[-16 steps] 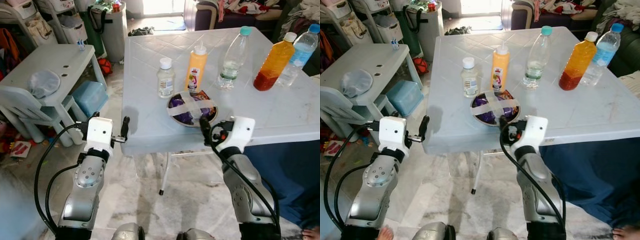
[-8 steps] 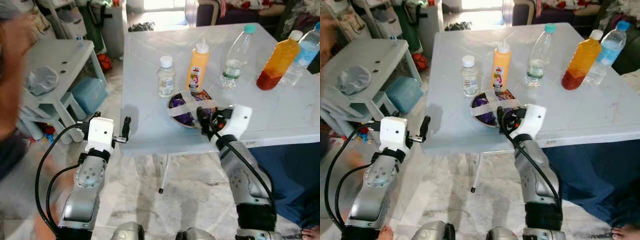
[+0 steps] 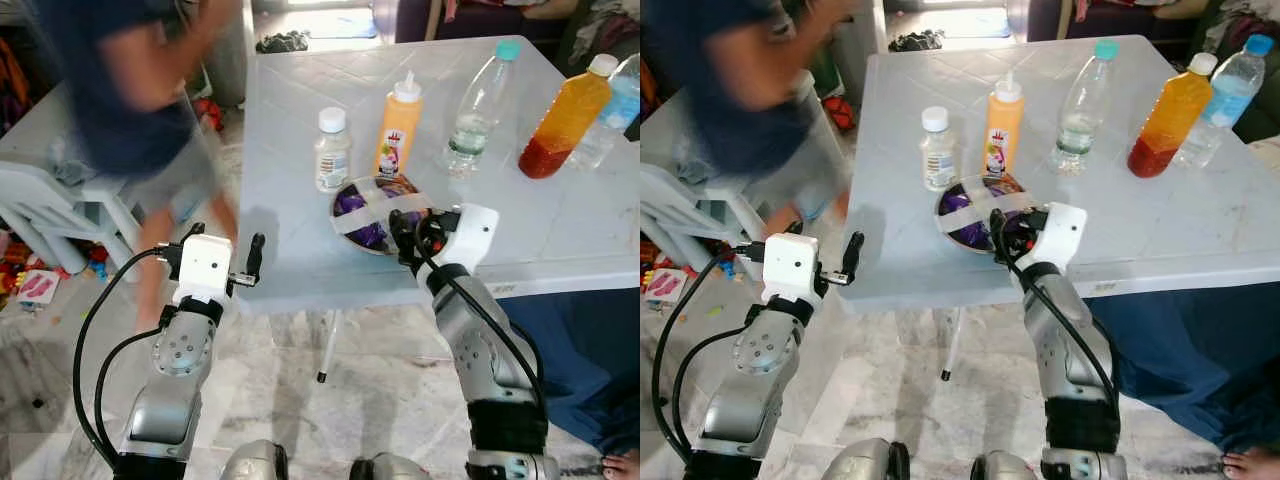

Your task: Restocking fridge

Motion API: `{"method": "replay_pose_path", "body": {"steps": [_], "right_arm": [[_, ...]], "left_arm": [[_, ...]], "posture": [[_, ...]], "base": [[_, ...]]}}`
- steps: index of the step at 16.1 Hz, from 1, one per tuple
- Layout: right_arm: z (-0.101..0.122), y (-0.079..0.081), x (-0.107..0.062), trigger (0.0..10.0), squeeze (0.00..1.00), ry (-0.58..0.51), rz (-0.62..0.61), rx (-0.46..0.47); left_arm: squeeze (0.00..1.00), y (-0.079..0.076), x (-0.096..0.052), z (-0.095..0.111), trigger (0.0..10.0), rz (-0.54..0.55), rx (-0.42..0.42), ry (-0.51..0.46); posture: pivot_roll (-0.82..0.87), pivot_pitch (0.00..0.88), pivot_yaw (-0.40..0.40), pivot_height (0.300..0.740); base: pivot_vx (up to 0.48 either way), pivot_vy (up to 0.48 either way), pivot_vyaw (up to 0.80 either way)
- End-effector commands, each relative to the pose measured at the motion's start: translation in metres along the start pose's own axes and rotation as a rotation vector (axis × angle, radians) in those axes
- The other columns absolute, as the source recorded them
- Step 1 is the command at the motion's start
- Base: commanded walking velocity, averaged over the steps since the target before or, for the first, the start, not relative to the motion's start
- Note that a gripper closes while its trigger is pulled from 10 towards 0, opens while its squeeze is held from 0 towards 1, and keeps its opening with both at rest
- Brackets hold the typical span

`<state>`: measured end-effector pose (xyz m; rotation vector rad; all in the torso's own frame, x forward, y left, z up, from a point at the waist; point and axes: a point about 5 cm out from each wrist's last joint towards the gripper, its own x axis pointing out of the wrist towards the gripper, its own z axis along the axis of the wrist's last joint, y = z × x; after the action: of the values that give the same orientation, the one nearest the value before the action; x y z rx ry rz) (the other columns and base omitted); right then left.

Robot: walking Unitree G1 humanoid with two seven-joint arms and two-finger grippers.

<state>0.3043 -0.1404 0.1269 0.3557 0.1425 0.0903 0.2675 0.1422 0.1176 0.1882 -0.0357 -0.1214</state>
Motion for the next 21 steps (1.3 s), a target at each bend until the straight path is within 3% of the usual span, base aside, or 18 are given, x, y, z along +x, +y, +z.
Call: {"method": "replay_pose_path", "body": {"steps": [1, 7, 15, 16, 17, 18, 21], "right_arm": [[0.01, 0.002, -0.004, 10.0, 0.0, -0.039, -0.015, 0.009], [0.013, 0.004, -0.024, 10.0, 0.0, -0.051, -0.025, -0.014], [-0.005, -0.009, -0.007, 10.0, 0.0, 0.058, -0.109, 0.09], [-0.01, -0.011, -0.006, 4.8, 0.0, 0.086, -0.119, 0.109], [-0.015, -0.014, -0.004, 3.2, 0.0, 0.115, -0.135, 0.13], [-0.016, -0.016, -0.003, 0.0, 0.0, 0.13, -0.144, 0.136], [-0.016, -0.028, 0.006, 0.0, 0.0, 0.185, -0.168, 0.107]], "left_arm": [[0.0, 0.001, 0.0, 0.005, 10.0, 0.0, 0.005, -0.019], [0.0, 0.001, 0.002, 0.005, 10.0, -0.011, 0.001, -0.022], [0.0, 0.001, 0.0, 0.004, 10.0, -0.011, -0.008, -0.02], [0.0, 0.001, 0.0, 0.004, 10.0, -0.013, -0.008, -0.02], [0.0, 0.0, 0.0, 0.004, 10.0, -0.015, -0.008, -0.019], [0.0, 0.0, 0.0, 0.004, 10.0, -0.017, -0.01, -0.019], [0.0, 0.001, 0.002, 0.004, 10.0, -0.021, -0.017, -0.017]], "posture": [[0.06, 0.068, 0.022, 0.74], [0.05, 0.062, 0.029, 0.74], [0.07, 0.066, 0.019, 0.74], [0.07, 0.068, 0.02, 0.74], [0.07, 0.068, 0.02, 0.74], [0.07, 0.069, 0.021, 0.74], [0.07, 0.069, 0.023, 0.74]], "base": [[0.0, 0.0, 0.0], [0.0, 0.0, 0.0], [0.0, 0.0, 0.0], [0.0, 0.0, 0.0], [0.0, 0.0, 0.0], [0.0, 0.0, 0.0], [0.0, 0.0, 0.0]]}}
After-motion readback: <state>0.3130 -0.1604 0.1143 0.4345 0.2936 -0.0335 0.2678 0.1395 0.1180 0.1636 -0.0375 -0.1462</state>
